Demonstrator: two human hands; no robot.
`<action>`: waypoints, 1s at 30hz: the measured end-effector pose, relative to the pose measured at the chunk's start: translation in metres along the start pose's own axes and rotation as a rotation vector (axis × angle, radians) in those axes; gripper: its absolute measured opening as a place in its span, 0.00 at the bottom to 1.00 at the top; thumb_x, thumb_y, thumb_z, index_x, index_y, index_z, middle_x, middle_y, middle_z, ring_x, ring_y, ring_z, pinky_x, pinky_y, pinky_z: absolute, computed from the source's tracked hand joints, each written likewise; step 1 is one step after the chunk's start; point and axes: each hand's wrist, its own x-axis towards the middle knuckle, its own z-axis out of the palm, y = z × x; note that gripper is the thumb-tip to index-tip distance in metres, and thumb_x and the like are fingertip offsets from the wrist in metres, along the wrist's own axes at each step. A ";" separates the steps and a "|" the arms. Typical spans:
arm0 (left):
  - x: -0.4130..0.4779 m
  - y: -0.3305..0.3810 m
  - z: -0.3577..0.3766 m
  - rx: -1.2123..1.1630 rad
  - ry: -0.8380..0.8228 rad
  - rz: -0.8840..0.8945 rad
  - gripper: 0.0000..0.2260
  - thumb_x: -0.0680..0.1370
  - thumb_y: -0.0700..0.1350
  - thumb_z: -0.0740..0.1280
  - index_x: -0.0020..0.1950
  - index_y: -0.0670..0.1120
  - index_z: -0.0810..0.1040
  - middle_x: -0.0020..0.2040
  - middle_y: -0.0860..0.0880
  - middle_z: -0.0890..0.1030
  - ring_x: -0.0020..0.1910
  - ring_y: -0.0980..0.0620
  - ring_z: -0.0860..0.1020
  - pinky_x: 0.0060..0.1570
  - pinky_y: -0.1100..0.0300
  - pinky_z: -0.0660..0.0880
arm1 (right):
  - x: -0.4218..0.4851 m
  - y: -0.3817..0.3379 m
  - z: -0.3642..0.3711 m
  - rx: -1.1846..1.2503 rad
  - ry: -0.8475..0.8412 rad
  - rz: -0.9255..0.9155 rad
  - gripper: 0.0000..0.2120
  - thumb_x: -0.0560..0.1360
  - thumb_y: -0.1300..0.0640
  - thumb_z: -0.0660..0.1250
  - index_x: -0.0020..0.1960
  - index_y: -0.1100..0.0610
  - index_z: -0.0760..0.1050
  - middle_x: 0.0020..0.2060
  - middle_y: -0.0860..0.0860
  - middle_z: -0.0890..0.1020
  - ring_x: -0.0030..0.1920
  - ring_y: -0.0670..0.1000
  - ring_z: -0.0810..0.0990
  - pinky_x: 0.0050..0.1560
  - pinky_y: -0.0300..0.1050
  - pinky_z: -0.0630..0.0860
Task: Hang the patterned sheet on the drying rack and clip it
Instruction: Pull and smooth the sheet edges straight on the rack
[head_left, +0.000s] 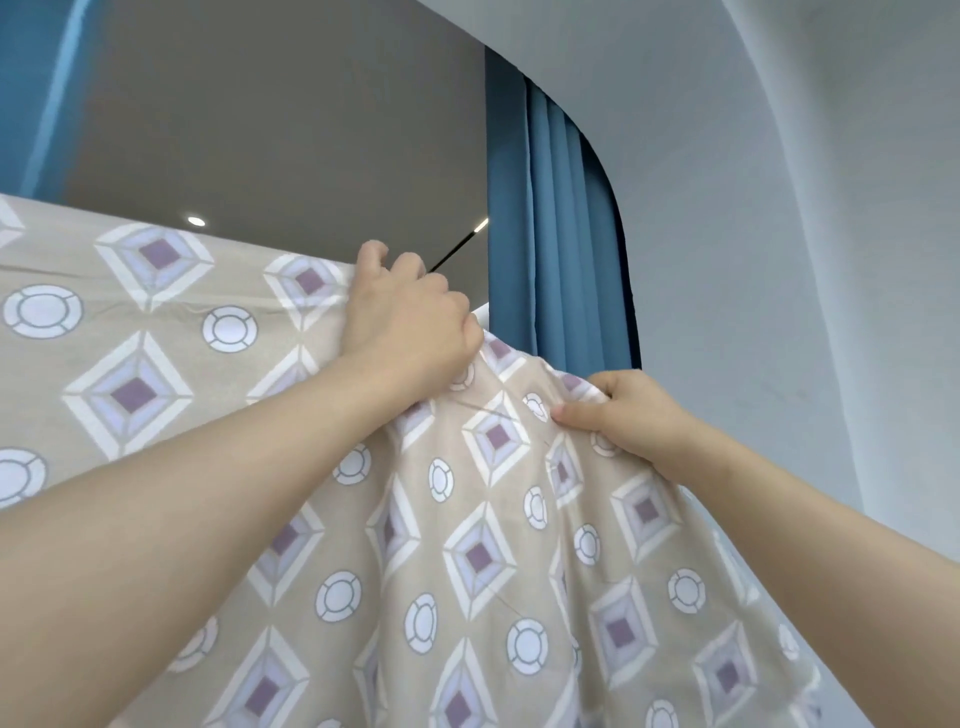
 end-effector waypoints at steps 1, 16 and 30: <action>-0.001 0.006 -0.001 -0.008 -0.050 0.084 0.22 0.80 0.53 0.47 0.50 0.49 0.80 0.48 0.51 0.80 0.54 0.48 0.71 0.63 0.49 0.57 | 0.001 0.000 0.002 0.036 0.025 -0.023 0.14 0.70 0.54 0.73 0.35 0.58 0.70 0.25 0.50 0.73 0.24 0.45 0.71 0.28 0.36 0.67; -0.015 -0.019 0.003 0.075 -0.153 0.207 0.26 0.80 0.57 0.46 0.43 0.49 0.82 0.42 0.52 0.80 0.45 0.51 0.64 0.59 0.50 0.58 | -0.021 -0.008 0.022 -0.139 -0.353 0.058 0.10 0.68 0.56 0.76 0.46 0.58 0.80 0.38 0.49 0.84 0.35 0.45 0.83 0.35 0.36 0.79; -0.023 -0.043 -0.002 0.113 -0.121 0.196 0.26 0.80 0.57 0.47 0.41 0.49 0.82 0.40 0.53 0.80 0.45 0.52 0.66 0.59 0.51 0.59 | -0.052 0.013 0.006 -0.401 -0.359 0.233 0.09 0.71 0.52 0.71 0.46 0.56 0.76 0.45 0.54 0.82 0.43 0.52 0.79 0.45 0.43 0.76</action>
